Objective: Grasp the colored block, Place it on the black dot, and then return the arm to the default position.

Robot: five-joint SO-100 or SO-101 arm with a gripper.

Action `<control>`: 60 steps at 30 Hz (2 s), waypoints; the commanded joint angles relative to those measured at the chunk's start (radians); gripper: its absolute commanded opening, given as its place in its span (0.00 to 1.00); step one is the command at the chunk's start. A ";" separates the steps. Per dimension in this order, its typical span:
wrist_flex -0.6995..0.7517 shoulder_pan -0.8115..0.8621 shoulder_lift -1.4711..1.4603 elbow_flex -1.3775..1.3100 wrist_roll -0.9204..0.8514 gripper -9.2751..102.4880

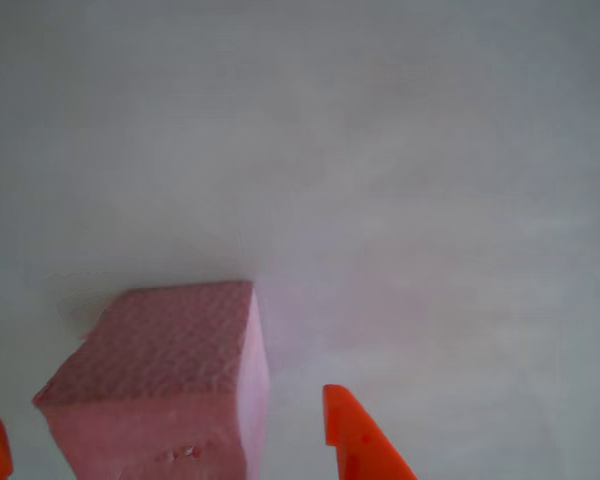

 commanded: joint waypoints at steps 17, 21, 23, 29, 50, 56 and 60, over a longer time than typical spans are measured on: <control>0.003 0.025 0.038 -0.017 0.021 0.13; -0.002 0.040 0.041 -0.017 0.021 0.08; 0.000 0.046 0.049 -0.017 0.021 0.08; 0.020 0.040 0.127 -0.015 0.031 0.08; -0.038 -0.199 0.063 -0.129 0.304 0.08; -0.017 -0.199 0.057 -0.153 0.313 0.08; -0.005 -0.193 0.060 -0.153 0.311 0.08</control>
